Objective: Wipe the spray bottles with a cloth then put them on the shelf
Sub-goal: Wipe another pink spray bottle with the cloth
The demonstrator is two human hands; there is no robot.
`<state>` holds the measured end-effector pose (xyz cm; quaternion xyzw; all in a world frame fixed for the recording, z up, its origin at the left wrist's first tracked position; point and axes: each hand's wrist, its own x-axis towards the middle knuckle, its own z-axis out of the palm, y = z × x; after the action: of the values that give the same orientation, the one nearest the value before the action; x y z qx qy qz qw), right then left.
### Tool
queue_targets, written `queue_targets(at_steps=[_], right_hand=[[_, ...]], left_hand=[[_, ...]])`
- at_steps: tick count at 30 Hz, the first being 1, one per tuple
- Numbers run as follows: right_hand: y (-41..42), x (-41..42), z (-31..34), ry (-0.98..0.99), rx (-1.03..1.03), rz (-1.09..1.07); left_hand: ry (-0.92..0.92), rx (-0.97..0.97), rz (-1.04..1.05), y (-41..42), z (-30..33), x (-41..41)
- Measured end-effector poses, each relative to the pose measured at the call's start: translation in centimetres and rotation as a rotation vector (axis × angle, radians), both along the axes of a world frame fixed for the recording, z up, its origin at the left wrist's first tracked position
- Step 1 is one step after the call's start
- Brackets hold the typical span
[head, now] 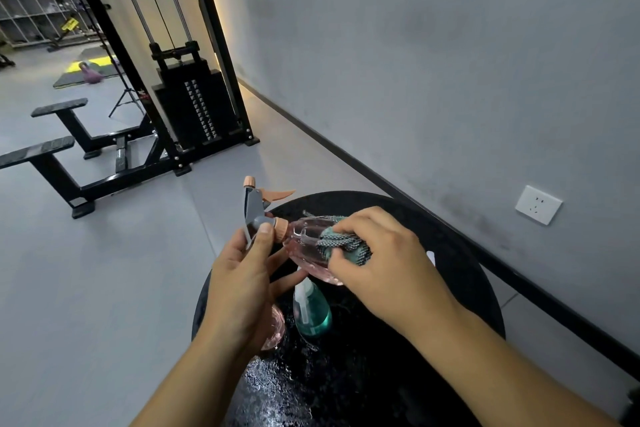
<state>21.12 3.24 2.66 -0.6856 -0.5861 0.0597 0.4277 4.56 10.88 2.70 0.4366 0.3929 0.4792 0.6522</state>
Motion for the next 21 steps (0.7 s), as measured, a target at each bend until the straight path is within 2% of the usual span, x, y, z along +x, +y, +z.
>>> queue_targets(at_steps=[3, 9, 15, 21], right_hand=[[0.0, 0.2, -0.3, 0.057, 0.009, -0.044], [-0.1, -0.6, 0.1, -0.004, -0.029, 0.098], [0.1, 0.4, -0.3, 0.077, -0.047, -0.023], [-0.2, -0.4, -0.1, -0.004, -0.009, 0.062]], left_hand=[[0.007, 0.005, 0.006, -0.1, 0.0, 0.1], [0.020, 0.007, -0.030, -0.5, -0.2, 0.1], [-0.027, 0.015, 0.012, 0.4, 0.3, -0.5], [-0.029, -0.005, -0.008, 0.0, -0.1, -0.3]])
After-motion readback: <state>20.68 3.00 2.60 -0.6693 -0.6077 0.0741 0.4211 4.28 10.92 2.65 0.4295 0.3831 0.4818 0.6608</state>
